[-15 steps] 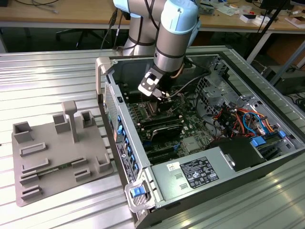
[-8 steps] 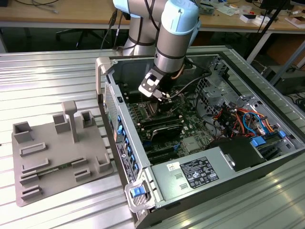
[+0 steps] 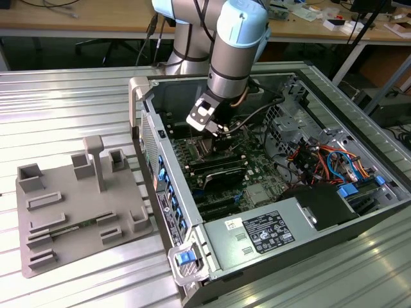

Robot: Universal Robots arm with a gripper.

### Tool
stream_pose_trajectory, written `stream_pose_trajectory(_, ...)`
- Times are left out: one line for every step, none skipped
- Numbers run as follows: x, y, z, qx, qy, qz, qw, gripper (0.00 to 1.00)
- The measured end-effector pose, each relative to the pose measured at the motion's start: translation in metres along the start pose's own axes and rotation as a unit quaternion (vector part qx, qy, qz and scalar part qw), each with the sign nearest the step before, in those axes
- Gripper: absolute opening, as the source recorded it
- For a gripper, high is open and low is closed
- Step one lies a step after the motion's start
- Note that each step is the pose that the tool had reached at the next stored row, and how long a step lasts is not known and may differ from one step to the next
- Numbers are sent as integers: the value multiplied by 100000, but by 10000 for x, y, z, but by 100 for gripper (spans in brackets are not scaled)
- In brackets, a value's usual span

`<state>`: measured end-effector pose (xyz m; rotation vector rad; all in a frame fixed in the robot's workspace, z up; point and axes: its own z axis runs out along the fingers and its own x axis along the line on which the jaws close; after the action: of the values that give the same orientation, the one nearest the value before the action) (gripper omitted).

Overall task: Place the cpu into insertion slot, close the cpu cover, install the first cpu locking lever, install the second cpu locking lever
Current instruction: 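Place the cpu into insertion slot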

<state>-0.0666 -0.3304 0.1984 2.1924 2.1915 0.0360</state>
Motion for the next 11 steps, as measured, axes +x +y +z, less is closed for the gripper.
stream_pose_trajectory(0,0,2,3,-2,-2,100000,55)
stream_pose_trajectory(0,0,3,-1,1,-1,100000,55)
stream_pose_trajectory(0,0,3,-1,7,0,100000,55)
stream_pose_trajectory(0,0,3,-3,4,-2,100000,55)
stream_pose_trajectory(0,0,3,-2,4,-5,100000,55)
stream_pose_trajectory(0,0,3,-3,5,-2,100000,55)
stream_pose_trajectory(1,0,4,-9,12,-1,100000,55)
stream_pose_trajectory(1,1,5,-19,20,-1,100000,55)
stream_pose_trajectory(1,0,5,-10,15,-1,100000,56)
stream_pose_trajectory(1,0,5,-7,13,-3,100000,62)
stream_pose_trajectory(1,0,4,-6,9,-2,100000,62)
